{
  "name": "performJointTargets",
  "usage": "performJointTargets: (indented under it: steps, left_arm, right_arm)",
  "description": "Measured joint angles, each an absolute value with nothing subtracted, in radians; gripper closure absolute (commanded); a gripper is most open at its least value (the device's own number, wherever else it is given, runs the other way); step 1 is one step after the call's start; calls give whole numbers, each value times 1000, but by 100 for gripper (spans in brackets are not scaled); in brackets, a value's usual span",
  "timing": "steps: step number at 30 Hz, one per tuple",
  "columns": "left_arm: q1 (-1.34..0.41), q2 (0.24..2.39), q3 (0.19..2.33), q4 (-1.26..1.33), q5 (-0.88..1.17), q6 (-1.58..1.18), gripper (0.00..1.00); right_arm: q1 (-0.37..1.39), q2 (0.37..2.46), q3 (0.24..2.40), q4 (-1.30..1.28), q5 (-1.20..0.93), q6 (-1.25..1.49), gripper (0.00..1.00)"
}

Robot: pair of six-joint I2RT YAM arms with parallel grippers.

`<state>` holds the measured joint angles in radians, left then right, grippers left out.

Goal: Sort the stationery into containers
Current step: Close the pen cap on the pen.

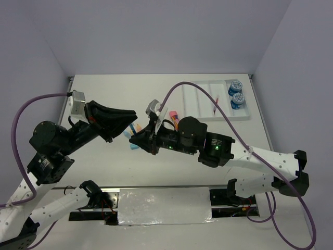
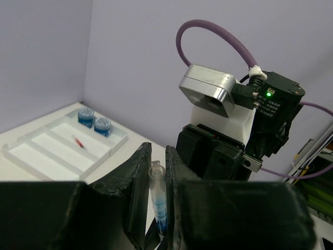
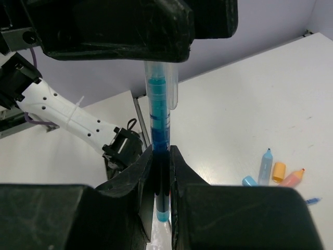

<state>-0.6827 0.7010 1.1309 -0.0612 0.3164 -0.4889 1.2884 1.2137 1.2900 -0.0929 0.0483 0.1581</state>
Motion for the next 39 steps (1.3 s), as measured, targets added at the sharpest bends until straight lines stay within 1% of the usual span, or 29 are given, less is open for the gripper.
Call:
performJointTargets:
  steps: [5, 10, 12, 15, 19, 22, 24, 27, 31, 35, 39]
  left_arm:
    - [-672, 653, 1024, 93, 308, -530, 100]
    - [-670, 603, 834, 321, 260, -607, 100]
    - [-694, 580, 776, 411, 210, -637, 100]
    - [-751, 548, 717, 487, 128, -663, 100]
    - [-821, 518, 662, 534, 45, -691, 100]
    - [-842, 506, 688, 460, -9, -688, 100]
    - [-851, 507, 749, 339, -38, -677, 99]
    - [-874, 553, 873, 96, -49, -632, 100]
    - [-894, 653, 1029, -96, -27, -578, 100]
    - [-898, 672, 1052, -118, 4, -577, 100]
    - [-898, 638, 1004, -49, 47, -596, 100]
  right_arm:
    - [1254, 1245, 1376, -202, -25, 143, 100]
    - [1206, 1343, 1562, -403, -129, 132, 100]
    - [1200, 1410, 1687, -533, -166, 126, 100]
    - [1200, 1479, 1816, -661, -211, 117, 100]
    - [1200, 1496, 1861, -749, -245, 113, 100]
    - [1200, 1475, 1796, -701, -246, 118, 100]
    - [1196, 1414, 1649, -567, -239, 134, 100]
    - [1187, 1316, 1443, -377, -240, 168, 100]
    - [1179, 1191, 1253, -177, -218, 207, 100]
    - [1172, 1092, 1177, -143, -185, 207, 100]
    - [1169, 1028, 1170, -147, -171, 183, 100]
